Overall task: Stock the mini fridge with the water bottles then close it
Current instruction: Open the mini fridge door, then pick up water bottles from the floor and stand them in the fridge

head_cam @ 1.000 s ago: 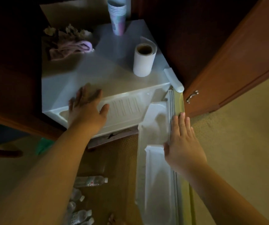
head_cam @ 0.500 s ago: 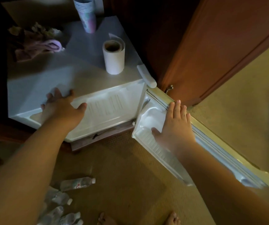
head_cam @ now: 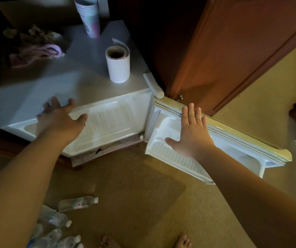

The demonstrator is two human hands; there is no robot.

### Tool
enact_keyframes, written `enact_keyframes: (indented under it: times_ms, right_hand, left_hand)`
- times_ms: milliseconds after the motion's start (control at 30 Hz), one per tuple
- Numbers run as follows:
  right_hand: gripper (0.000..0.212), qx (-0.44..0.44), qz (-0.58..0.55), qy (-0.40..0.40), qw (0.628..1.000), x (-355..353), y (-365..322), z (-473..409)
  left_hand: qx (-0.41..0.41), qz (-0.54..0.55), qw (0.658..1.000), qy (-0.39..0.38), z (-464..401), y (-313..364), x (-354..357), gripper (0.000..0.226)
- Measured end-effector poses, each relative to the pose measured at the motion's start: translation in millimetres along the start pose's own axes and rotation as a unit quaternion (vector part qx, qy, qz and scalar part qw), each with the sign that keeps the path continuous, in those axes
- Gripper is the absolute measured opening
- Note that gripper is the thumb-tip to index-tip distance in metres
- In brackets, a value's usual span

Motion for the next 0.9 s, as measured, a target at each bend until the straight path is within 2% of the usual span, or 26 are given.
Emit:
enact_keyframes:
  times_ms: [233, 333, 400, 467, 533, 633, 733, 833, 900]
  right_hand:
    - [0.119, 0.000, -0.009, -0.004, 1.000, 5.6, 3.4, 0.0]
    - [0.112, 0.001, -0.029, 0.030, 0.999, 8.1, -6.7, 0.4]
    - [0.100, -0.052, -0.045, 0.087, 0.994, 8.5, -29.5, 6.4]
    - [0.083, -0.143, -0.100, 0.141, 0.975, 9.3, -66.5, 19.1]
    - [0.071, -0.225, -0.159, 0.150, 0.949, 17.2, -112.5, 36.1]
    - [0.066, -0.293, -0.177, 0.078, 0.937, 41.5, -182.1, 64.1]
    - [0.063, -0.362, -0.184, -0.009, 0.914, 70.0, -241.6, 87.0]
    - [0.060, -0.397, -0.174, -0.091, 0.896, 105.9, -286.9, 103.8]
    - [0.059, -0.413, -0.147, -0.148, 0.886, 135.8, -308.2, 110.3]
  left_hand:
    - [-0.006, 0.015, 1.000, -0.013, 5.4, 1.0, -7.3, 0.067]
    - [0.000, 0.055, 0.998, -0.026, 11.9, -2.7, -10.9, 0.071]
    - [0.005, 0.110, 0.994, -0.012, 24.8, -9.7, -12.4, 0.070]
    - [0.001, 0.167, 0.985, 0.048, 52.6, -20.6, -9.2, 0.067]
    - [-0.015, 0.247, 0.963, 0.105, 95.7, -35.4, 1.6, 0.062]
    - [-0.063, 0.326, 0.936, 0.119, 164.6, -69.4, 28.5, 0.052]
    - [-0.207, 0.340, 0.914, 0.078, 221.8, -118.7, 54.1, 0.046]
    - [-0.351, 0.358, 0.865, 0.018, 269.0, -162.9, 80.3, 0.035]
    - [-0.419, 0.357, 0.835, 0.011, 290.5, -184.5, 97.4, 0.030]
Point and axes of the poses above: each hand's wrist, its own z-axis away from the middle knuckle, its own x-axis out of the palm, y = z × x, the point moved 3 cm from there along -z, towards the middle knuckle, and after that the axes turned 5 degrees about y, right-handed, at the moved point
